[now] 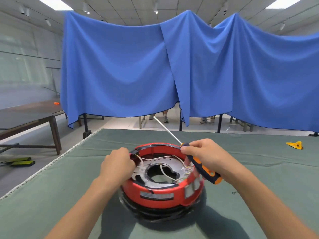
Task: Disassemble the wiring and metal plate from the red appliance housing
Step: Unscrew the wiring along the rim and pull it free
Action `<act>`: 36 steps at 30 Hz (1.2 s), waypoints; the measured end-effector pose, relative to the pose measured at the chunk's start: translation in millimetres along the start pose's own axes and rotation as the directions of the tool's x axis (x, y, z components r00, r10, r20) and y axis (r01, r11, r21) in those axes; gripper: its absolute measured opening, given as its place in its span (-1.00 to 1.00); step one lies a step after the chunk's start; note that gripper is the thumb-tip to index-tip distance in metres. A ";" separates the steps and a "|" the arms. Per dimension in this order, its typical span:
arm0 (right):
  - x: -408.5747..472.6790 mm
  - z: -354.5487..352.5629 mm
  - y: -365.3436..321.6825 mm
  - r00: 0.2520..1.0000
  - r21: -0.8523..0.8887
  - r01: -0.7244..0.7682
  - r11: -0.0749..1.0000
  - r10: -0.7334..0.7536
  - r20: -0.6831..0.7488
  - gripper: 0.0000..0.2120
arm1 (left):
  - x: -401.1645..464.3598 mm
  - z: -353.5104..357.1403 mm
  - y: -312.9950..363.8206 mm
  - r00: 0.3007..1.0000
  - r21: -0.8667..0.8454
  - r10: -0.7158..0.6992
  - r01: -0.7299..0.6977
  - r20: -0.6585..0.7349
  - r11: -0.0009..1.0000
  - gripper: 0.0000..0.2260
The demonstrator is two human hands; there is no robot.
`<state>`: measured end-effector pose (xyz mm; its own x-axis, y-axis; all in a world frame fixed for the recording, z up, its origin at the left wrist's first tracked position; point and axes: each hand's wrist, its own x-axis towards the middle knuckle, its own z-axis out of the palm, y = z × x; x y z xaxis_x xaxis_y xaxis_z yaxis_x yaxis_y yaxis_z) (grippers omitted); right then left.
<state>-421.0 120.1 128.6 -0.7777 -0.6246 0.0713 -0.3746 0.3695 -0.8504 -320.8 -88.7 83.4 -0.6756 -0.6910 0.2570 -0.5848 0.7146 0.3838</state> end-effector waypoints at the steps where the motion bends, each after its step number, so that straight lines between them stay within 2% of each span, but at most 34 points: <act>1: -0.1 0.7 0.8 1.000 -0.044 0.021 0.999 -0.021 -0.006 -0.74 | 0.3 4.1 2.0 1.000 -0.114 0.005 -0.008 -0.023 0.993 -0.90; 4: 0.7 4.0 4.7 0.998 -0.037 0.045 0.998 -0.047 -0.037 -0.92 | -2.3 21.6 10.4 1.000 -0.434 0.007 -0.011 -0.011 0.901 -0.87; 7: 2.7 -2.0 10.7 0.996 -0.178 0.059 0.982 -0.070 -0.060 -0.98 | -2.5 42.3 15.0 0.999 -0.618 0.021 -0.001 0.025 0.786 -0.81; 9: 2.0 -10.0 11.7 0.996 -0.240 0.063 0.969 -0.075 -0.041 -0.94 | 1.6 51.2 16.1 0.999 -0.708 0.003 0.024 0.037 0.706 -0.77; 11: 1.6 -16.6 11.0 0.997 -0.254 0.065 0.965 -0.072 -0.021 -0.90 | 6.1 56.8 18.5 0.999 -0.724 -0.027 0.033 0.020 0.689 -0.75; 17: -3.2 -16.5 5.0 0.997 -0.332 0.072 0.941 -0.061 0.043 -0.89 | 15.5 70.5 35.1 0.988 -0.675 -0.149 0.092 -0.028 0.732 -0.75; 21: -7.9 -17.5 4.4 0.999 -0.351 0.031 0.936 -0.019 0.036 -0.94 | 15.3 73.8 42.9 0.975 -0.631 -0.211 0.123 -0.066 0.766 -0.75; 29: -14.8 -23.3 4.8 0.989 -0.359 -0.025 0.933 0.075 0.127 -0.94 | 14.4 79.1 42.4 0.969 -0.663 -0.234 0.123 -0.081 0.738 -0.75; 36: -7.0 -9.1 15.2 0.998 -0.445 -0.018 0.895 0.041 0.043 -0.95 | 8.0 84.5 53.4 0.930 -0.814 -0.356 0.135 -0.093 0.565 -0.77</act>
<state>-425.8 136.3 119.9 -0.7702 -0.6377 0.0137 -0.5462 0.6483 -0.5305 -395.3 -46.9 31.0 -0.3780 -0.9072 0.1846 -0.0567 0.2217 0.9735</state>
